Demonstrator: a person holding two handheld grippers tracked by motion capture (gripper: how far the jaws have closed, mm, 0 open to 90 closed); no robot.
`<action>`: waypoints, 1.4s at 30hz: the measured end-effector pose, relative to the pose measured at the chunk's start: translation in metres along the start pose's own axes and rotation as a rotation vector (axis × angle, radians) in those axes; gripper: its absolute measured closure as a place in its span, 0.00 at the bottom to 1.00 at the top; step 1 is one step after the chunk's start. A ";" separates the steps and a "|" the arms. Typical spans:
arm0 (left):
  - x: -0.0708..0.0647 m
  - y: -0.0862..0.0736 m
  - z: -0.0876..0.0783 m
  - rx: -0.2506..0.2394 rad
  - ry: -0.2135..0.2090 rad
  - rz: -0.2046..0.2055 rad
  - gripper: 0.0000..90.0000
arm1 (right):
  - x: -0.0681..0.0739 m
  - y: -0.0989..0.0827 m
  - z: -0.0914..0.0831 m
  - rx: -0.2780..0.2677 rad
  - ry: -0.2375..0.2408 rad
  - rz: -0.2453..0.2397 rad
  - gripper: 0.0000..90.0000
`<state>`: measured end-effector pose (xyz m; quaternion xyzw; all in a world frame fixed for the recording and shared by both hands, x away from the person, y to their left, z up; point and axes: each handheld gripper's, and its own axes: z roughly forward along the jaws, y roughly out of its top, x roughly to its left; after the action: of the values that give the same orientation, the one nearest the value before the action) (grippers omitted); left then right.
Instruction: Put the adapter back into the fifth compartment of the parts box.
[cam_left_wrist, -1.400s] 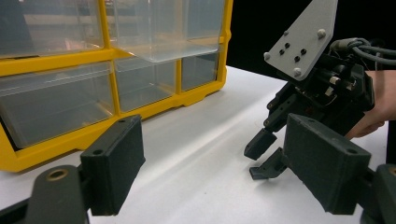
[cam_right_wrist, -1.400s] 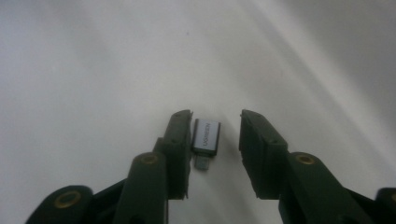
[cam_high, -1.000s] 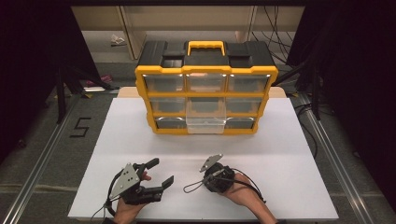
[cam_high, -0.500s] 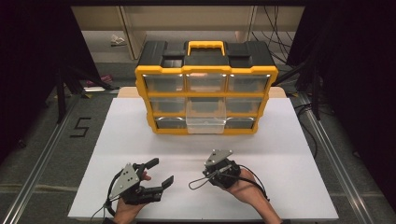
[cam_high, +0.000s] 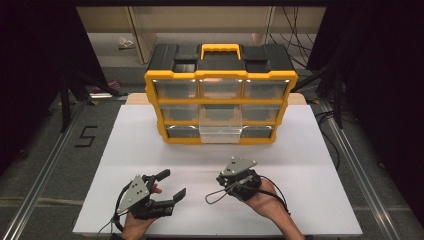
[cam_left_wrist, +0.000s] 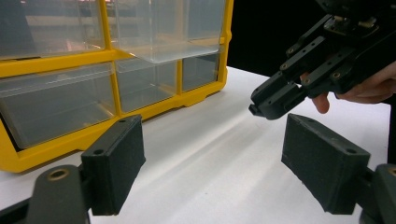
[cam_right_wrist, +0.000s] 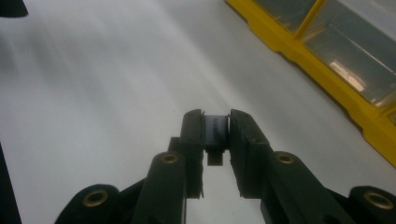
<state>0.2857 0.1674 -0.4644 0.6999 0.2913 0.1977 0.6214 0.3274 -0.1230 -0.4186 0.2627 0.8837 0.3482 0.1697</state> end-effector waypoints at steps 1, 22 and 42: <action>0.000 0.000 0.000 0.000 0.000 0.000 0.23 | 0.000 0.000 0.000 0.000 0.000 0.000 0.85; 0.000 0.000 -0.001 -0.006 0.004 0.005 0.24 | 0.000 0.007 -0.019 -0.078 -0.011 0.006 0.85; -0.001 0.000 -0.001 -0.008 0.007 0.010 0.24 | -0.002 0.011 -0.032 -0.134 -0.029 0.014 0.85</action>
<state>0.2846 0.1678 -0.4638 0.6981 0.2894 0.2044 0.6222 0.3175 -0.1343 -0.3878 0.2618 0.8540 0.4040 0.1970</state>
